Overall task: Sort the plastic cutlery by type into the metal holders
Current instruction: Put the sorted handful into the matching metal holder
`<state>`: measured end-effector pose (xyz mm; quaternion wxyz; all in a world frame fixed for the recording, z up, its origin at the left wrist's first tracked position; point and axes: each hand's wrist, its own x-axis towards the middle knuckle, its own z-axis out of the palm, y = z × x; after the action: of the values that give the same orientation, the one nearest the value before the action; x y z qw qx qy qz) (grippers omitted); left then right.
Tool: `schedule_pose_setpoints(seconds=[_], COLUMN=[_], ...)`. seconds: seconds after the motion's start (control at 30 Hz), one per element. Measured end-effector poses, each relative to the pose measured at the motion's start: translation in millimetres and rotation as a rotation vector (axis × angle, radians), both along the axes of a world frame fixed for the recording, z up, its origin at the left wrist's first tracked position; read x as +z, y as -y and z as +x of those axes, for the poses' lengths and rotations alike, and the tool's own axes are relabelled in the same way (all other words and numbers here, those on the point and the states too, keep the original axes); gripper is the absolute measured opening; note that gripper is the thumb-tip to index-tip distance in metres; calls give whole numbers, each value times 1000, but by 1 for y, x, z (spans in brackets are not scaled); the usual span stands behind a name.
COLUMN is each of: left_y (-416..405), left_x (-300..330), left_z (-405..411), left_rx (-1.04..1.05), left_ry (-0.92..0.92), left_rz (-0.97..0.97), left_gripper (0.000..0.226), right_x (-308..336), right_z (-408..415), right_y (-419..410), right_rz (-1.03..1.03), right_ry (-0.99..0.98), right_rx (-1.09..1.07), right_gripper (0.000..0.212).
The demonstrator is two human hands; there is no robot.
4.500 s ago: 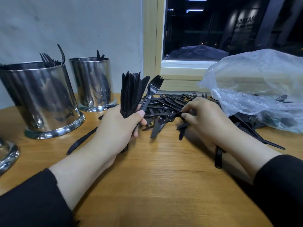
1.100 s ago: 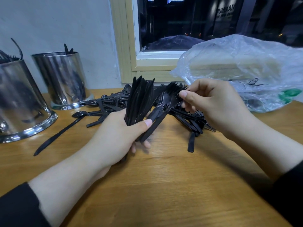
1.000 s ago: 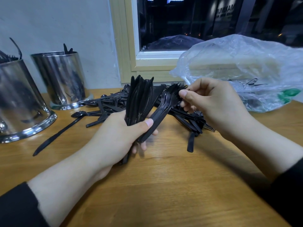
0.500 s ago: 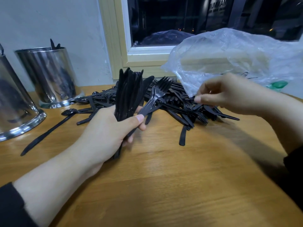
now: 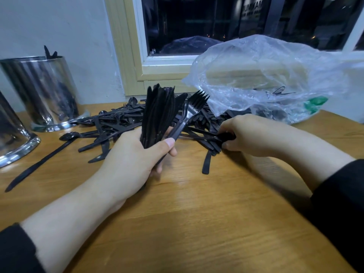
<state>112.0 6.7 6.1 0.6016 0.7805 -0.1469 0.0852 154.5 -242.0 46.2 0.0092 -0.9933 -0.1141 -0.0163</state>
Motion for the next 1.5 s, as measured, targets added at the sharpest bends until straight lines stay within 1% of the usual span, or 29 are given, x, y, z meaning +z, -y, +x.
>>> schedule_pose_setpoints(seconds=[0.07,0.1,0.23,0.37,0.5,0.63,0.8,0.9,1.17,1.27,1.4,1.5], left_y=[-2,-2,-3,-4,-5,-5,-5,-5,-7,-9,-8,-10], left_x=[1,1,3,4,4,3,5,6,8,9,12,13], left_z=[-1,-1,-1,-2,-2,-1,-3,-3,0,1,0,0], left_rx=[15,20,29,26,29,28,37,53,200,270,307,341], left_ry=[-7,-10,-8,-6,-6,-19,-15,-2,120,128,112,108], left_rz=[-31,-35,-39,-28,-21,-27,-24,-17,23,4,67,105], left_gripper=[12,13,13,11,11,12,12,11,13,13,12,13], right_x=[1,2,5,4,8,6,5,7,16,15,14,16], right_z=[1,1,0,3,1,2,4,4,0,-3,-7,-9], right_y=[2,3,6,12,17,18,18,20,18,15,6,6], right_rz=[-1,5,61,115,53,50,168,256,578,639,670,677], right_ry=[27,45,86,25,-43,-47,-41,28,240,246,214,217], right_rx=[-15,-26,-29,0,-20,-8,55,107,207,257,340,349], right_gripper=[20,20,25,12,20,17,18,12,22,17,19,18])
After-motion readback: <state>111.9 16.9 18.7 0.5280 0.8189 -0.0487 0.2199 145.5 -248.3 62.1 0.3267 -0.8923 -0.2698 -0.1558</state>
